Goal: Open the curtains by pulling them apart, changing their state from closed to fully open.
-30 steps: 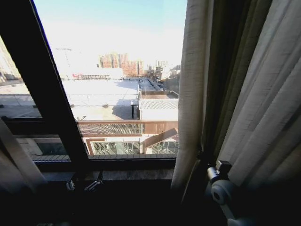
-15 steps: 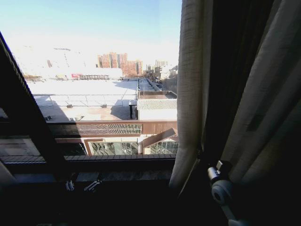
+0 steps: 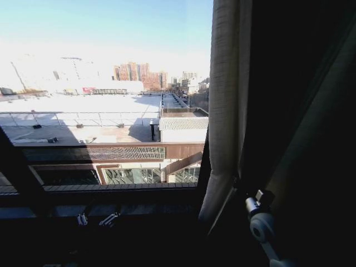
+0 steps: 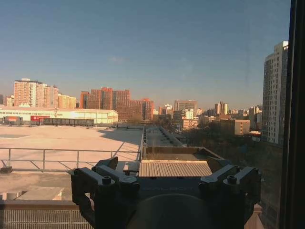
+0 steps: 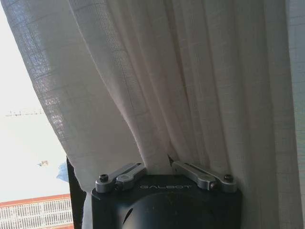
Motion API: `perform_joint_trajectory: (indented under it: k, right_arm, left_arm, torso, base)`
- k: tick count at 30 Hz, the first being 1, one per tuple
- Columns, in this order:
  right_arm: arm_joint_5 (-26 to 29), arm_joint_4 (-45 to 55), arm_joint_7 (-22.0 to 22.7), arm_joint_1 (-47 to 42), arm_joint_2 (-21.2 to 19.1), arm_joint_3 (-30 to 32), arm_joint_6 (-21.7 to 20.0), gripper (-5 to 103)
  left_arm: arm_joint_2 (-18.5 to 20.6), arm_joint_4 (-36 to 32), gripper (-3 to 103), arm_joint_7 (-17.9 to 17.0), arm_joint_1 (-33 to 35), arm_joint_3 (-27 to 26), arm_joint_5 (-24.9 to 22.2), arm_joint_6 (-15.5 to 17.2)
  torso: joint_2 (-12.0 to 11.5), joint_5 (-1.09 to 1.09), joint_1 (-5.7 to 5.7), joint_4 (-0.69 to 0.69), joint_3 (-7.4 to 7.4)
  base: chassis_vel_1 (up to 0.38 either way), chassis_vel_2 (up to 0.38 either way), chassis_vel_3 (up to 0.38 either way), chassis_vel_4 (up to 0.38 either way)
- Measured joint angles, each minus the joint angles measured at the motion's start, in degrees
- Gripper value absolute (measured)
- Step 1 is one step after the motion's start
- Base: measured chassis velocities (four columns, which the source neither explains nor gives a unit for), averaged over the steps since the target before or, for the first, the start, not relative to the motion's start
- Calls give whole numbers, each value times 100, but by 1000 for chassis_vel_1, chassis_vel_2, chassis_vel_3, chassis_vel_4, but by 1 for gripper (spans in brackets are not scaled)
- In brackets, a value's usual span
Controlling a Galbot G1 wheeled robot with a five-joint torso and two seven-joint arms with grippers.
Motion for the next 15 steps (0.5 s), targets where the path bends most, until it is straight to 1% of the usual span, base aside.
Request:
perform_joint_trajectory:
  k: [2,7,12,15]
  right_arm:
    - [-3,-3,-1,-16,9,-1,6,0]
    - [-8,-4,-2,-33,6,-1,16,0]
    - [-55,-56,65,-26,2,-24,152,0]
    - [-88,-146,115,14,53,41,154,0]
  left_arm:
    - [-3,0,100,0,-1,12,0,0]
    - [-11,0,100,0,0,14,1,0]
    - [-34,0,100,0,3,25,9,0]
    - [-44,0,100,0,8,31,33,0]
  torso:
    - [0,2,0,2,0]
    - [0,1,0,0,0]
    - [0,1,0,0,0]
    - [0,3,0,3,0]
  base:
    - [-349,-329,345,351]
    - [-356,-353,358,361]
    - [-353,-343,349,338]
    - [-222,-266,279,274]
